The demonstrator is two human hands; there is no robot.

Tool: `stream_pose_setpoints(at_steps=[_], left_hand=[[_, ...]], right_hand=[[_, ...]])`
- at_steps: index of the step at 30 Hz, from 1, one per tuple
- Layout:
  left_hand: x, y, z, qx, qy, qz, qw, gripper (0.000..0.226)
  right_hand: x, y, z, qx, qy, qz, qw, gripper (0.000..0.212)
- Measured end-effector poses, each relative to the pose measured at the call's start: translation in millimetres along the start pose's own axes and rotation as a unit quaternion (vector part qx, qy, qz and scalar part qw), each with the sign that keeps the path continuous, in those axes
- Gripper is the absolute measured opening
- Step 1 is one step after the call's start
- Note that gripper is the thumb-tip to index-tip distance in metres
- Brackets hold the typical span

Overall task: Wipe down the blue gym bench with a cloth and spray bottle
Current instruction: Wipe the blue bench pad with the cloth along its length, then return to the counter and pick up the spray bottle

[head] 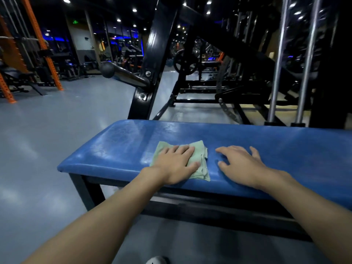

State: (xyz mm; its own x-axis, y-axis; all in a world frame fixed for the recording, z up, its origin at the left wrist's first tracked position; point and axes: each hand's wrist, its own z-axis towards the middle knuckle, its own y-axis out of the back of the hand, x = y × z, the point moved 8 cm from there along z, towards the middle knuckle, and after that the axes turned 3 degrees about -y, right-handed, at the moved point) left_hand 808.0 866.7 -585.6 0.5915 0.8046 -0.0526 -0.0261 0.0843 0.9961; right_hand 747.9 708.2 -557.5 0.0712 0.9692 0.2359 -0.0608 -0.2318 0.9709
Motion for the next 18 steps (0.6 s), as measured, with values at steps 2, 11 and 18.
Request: stream_pose_setpoints(at_steps=[2, 11, 18], left_hand=[[-22, -2, -2, -0.017, -0.024, 0.004, 1.0, 0.068], [-115, 21, 15, -0.141, -0.085, 0.005, 0.986, 0.038], [-223, 78, 112, -0.152, -0.178, -0.405, 0.884, 0.026]], right_hand=[[-12, 6, -12, 0.003, -0.01, 0.0, 1.0, 0.05], [-102, 47, -59, -0.036, -0.066, 0.073, 0.994, 0.048], [-185, 92, -46, -0.11, -0.064, 0.504, 0.854, 0.033]])
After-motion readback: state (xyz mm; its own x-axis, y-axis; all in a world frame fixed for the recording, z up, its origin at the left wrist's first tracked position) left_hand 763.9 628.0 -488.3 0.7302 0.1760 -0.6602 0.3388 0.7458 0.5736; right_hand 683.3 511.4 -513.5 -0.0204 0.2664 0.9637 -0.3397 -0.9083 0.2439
